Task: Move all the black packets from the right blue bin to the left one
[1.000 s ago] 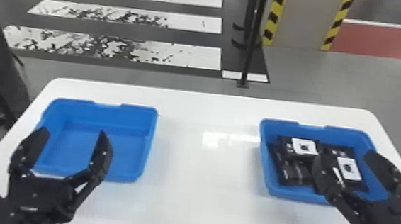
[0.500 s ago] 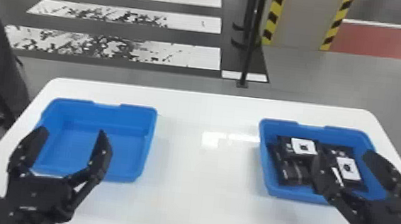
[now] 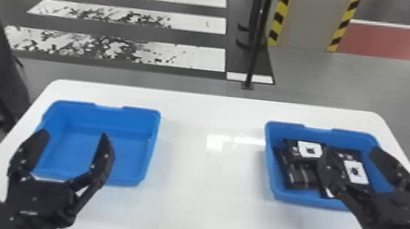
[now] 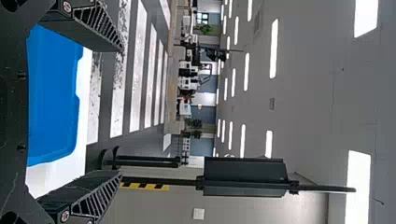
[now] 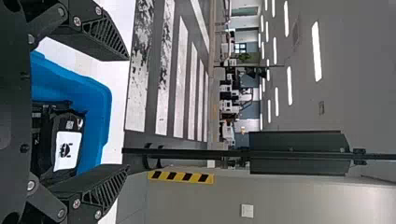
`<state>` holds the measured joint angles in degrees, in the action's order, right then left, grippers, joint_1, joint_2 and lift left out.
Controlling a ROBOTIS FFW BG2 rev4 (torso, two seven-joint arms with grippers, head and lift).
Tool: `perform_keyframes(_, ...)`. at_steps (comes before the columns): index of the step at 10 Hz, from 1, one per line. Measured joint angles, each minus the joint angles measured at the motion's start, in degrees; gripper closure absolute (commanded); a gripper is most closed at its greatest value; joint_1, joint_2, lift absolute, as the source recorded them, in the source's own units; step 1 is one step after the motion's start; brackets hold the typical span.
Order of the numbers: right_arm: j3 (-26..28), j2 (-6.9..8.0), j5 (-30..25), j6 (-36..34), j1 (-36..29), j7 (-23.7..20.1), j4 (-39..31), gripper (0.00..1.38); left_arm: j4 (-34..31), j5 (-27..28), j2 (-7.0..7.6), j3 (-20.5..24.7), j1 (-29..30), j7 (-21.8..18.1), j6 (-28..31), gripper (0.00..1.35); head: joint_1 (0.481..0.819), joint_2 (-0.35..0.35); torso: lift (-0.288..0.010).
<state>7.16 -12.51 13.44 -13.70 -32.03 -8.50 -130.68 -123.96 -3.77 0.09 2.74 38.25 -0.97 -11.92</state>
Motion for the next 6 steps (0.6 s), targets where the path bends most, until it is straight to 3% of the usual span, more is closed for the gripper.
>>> perform_keyframes(6, -0.43, -0.93, -4.21, -16.13, 19.2, -3.24, 15.7, 0.22, 0.0, -0.18, 0.01, -0.34, 0.0, -0.33, 0.59, 0.1, 0.695, -0.048, -0.14)
